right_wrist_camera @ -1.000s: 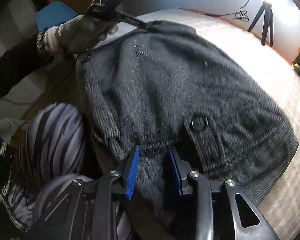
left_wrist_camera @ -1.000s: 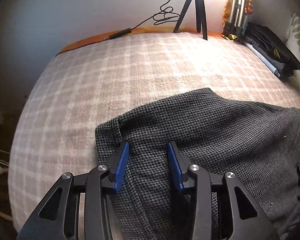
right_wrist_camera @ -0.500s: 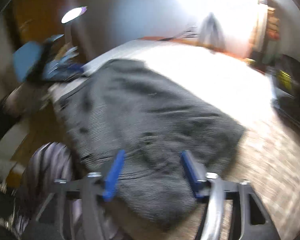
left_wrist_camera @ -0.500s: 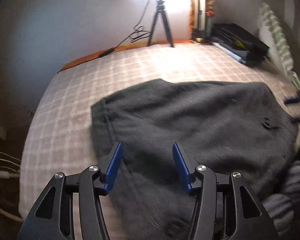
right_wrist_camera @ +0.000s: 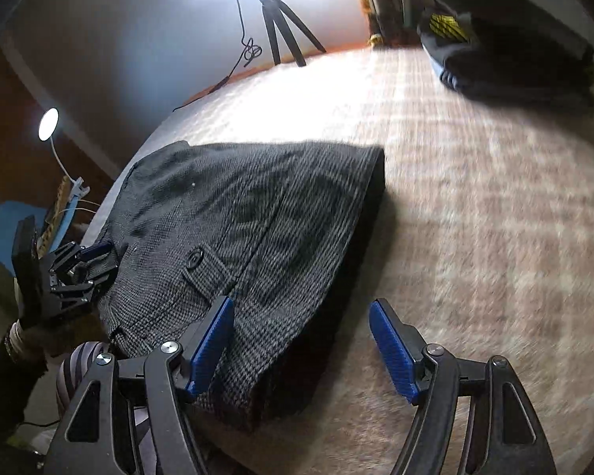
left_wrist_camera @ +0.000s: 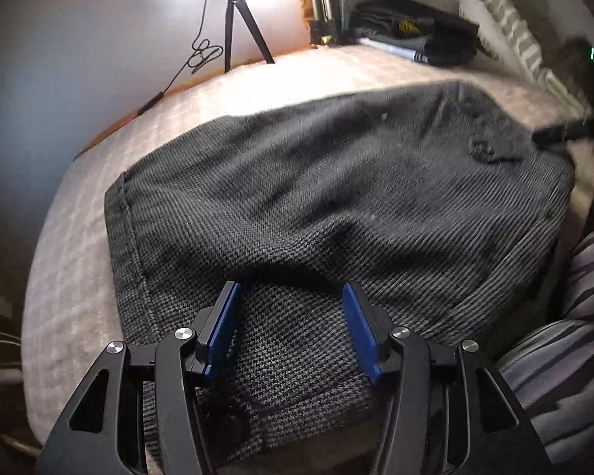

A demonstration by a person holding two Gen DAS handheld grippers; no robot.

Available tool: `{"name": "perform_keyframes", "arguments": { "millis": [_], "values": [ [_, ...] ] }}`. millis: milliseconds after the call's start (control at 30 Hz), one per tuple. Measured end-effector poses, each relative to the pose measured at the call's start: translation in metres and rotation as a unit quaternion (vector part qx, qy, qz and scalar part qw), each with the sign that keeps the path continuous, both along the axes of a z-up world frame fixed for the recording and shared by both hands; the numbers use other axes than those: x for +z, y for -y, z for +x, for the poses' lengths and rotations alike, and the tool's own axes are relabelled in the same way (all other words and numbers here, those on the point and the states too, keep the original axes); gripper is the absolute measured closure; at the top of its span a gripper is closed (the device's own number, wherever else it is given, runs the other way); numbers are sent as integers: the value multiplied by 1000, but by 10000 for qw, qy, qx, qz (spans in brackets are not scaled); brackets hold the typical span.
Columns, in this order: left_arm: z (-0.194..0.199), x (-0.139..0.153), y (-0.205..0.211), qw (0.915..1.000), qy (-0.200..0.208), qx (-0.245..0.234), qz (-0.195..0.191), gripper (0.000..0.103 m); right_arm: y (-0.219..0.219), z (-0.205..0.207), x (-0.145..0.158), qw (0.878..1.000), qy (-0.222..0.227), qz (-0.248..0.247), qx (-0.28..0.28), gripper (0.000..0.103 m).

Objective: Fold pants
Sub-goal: 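Grasp the folded edge with the right tool and lift it over the shorts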

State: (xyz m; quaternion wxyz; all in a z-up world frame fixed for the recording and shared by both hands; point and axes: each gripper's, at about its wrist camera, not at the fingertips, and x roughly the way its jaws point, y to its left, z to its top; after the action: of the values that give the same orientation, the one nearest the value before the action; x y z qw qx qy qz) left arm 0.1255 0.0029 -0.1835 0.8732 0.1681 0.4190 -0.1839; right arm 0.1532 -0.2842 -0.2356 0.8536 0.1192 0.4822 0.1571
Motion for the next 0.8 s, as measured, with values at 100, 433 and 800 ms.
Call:
{"name": "perform_keyframes", "arguments": {
  "millis": [100, 433, 800],
  "values": [
    [1, 21, 2, 9995, 287, 26, -98, 51, 2, 1, -14, 9995, -86, 276, -113, 27],
    [21, 28, 34, 9986, 367, -42, -376, 51, -2, 6, -22, 9940, -63, 1094, 53, 52],
    [23, 10, 37, 9985, 510, 159, -104, 51, 4, 8, -16, 9884, -149, 1498, -189, 87]
  ]
}}
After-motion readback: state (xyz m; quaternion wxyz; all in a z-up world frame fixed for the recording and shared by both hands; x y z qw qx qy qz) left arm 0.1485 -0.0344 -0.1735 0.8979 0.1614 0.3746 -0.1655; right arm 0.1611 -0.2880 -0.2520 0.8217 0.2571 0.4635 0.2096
